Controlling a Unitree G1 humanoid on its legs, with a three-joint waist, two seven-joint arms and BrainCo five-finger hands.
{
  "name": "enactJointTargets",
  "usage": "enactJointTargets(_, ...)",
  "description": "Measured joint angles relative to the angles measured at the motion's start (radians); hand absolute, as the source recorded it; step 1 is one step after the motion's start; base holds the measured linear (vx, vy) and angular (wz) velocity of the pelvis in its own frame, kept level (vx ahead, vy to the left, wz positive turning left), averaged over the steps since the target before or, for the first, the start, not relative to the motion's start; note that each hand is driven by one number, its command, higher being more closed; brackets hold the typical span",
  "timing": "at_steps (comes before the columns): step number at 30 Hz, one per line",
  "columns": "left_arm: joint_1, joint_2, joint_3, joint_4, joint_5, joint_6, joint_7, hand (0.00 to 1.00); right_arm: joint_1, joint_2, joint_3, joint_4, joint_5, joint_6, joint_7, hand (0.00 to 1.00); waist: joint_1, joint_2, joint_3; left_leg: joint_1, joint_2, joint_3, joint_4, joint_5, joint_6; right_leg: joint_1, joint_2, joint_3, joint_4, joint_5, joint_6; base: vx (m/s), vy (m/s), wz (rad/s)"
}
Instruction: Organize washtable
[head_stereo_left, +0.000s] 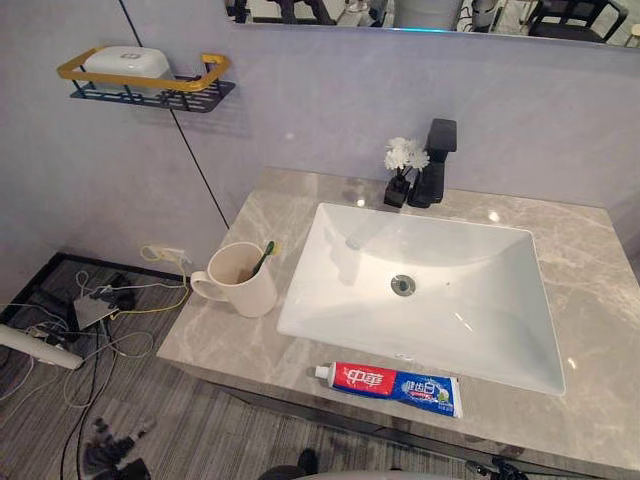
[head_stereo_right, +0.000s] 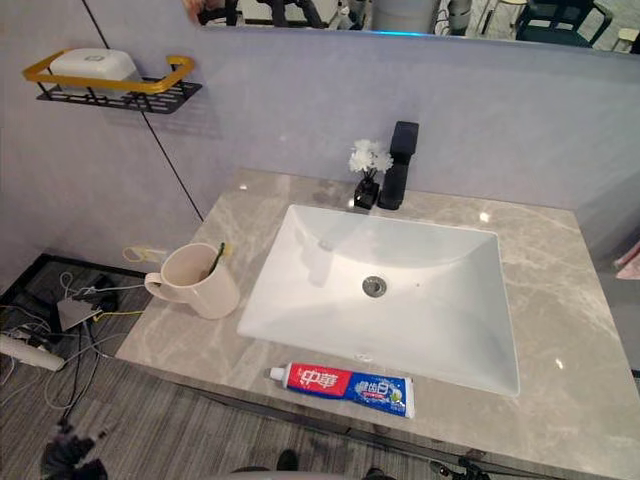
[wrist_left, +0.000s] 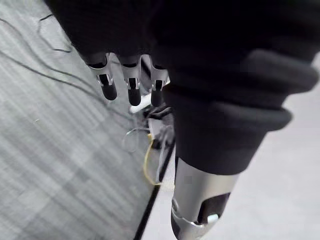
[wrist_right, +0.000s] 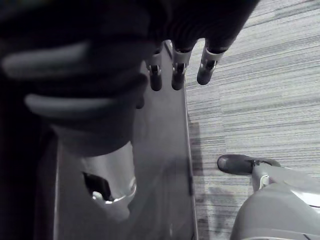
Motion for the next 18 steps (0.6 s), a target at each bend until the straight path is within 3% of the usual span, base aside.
enactJointTargets(3,-0.010,0.000,0.041,-0.235,0.002,-0.021,0.049,0.00,0.016,0.000,-0.002,-0.014,0.000,0.000,0.000,0.00,0.003,0.002,-0.003,-0.009,-0.004,-0.012,0.005,0.003,0.004,0.001,-0.002,-0.006,0.000,0.000,0.000,0.02,-0.005,0.07)
enactJointTargets(8,-0.090,-0.013,0.007,-0.618,0.111,-0.050,0.098,0.00,0.030,0.000,-0.019,-0.015,0.003,0.000,0.001,0.00,0.004,0.003,-0.003,-0.032,-0.013,-0.039,0.031,0.000,0.003,0.002,-0.007,-0.031,0.000,-0.001,0.001,0.00,-0.003,0.15)
enactJointTargets(12,-0.112,-0.018,-0.128,-0.897,0.205,-0.091,0.110,0.00,0.030,0.006,-0.018,-0.019,0.025,-0.002,0.006,0.00,-0.005,0.006,-0.005,-0.033,-0.015,-0.045,0.040,0.000,0.004,0.005,-0.009,-0.033,0.004,-0.001,-0.001,-0.04,-0.002,0.03)
enactJointTargets(18,-0.136,0.011,-0.341,-1.090,0.307,-0.131,0.079,0.00,0.031,0.011,0.011,-0.022,0.036,-0.004,0.024,0.00,-0.013,0.015,-0.012,-0.035,-0.013,-0.060,0.054,-0.001,0.006,0.004,-0.006,-0.046,0.018,-0.008,-0.010,-0.06,-0.006,0.06)
